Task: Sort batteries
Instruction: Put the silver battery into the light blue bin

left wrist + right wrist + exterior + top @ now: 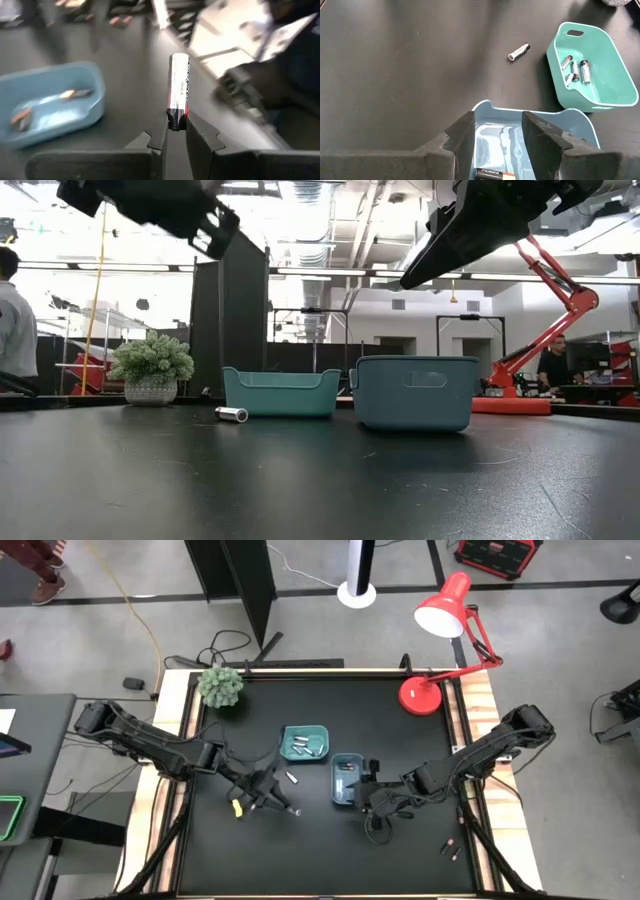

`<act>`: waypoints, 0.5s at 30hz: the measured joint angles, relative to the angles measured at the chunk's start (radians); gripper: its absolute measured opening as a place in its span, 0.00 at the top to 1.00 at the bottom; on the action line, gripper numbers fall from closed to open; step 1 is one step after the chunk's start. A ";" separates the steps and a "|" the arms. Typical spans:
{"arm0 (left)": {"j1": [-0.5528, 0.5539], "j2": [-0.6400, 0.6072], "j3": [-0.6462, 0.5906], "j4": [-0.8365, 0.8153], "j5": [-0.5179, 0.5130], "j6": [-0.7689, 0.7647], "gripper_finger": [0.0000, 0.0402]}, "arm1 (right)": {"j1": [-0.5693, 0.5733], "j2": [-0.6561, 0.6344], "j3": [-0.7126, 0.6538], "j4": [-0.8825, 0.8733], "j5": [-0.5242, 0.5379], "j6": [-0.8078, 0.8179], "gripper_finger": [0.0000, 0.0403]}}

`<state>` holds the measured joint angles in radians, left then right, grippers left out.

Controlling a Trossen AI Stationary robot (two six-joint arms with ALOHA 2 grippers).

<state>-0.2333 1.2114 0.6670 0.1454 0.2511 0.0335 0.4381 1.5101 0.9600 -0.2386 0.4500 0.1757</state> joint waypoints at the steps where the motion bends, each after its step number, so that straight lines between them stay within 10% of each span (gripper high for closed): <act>1: 0.000 0.000 0.000 0.022 0.028 -0.001 0.90 | 0.000 0.000 0.000 0.000 0.000 0.000 0.56; 7: 0.001 0.000 0.001 0.045 0.043 0.002 0.90 | 0.000 0.000 0.000 0.000 0.000 0.000 0.56; 15: 0.051 0.001 0.002 -0.102 -0.479 -0.092 0.90 | 0.000 0.000 0.000 0.001 0.000 0.000 0.56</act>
<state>-0.1821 1.2122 0.6685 0.0434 -0.2280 -0.0582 0.4381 1.5101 0.9600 -0.2379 0.4500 0.1761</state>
